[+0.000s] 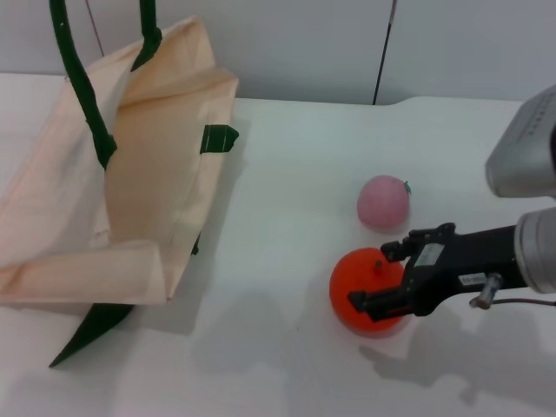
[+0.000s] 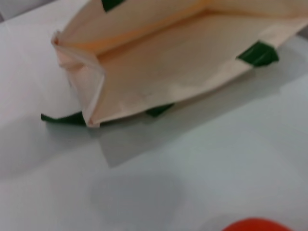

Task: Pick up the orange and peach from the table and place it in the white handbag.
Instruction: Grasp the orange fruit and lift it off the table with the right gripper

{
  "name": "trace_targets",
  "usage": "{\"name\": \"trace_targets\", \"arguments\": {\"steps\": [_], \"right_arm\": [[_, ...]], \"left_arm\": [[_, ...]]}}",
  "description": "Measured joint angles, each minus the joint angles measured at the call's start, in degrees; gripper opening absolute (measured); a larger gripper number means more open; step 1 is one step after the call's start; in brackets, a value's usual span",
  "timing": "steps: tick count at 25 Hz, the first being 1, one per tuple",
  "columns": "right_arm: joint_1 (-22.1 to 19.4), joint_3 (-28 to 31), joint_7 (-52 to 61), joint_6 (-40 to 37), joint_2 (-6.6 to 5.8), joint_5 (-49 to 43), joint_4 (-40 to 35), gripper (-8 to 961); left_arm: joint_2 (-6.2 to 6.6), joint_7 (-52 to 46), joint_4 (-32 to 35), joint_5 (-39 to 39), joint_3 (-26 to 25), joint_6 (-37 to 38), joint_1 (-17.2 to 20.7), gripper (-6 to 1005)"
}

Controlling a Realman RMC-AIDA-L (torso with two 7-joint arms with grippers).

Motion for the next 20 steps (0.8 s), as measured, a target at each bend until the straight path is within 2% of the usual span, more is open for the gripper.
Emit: {"name": "trace_targets", "arguments": {"steps": [11,20], "right_arm": [[4.63,-0.44,-2.74,1.15,0.10,3.05,10.05,877],[5.36,1.96,-2.75,1.60,-0.08,0.15,8.10,878]], "left_arm": [[-0.15,0.02,-0.01,0.01,1.64,0.00,-0.50,110],[-0.32,0.06,0.00,2.61,2.34,-0.20,-0.28,110]]}}
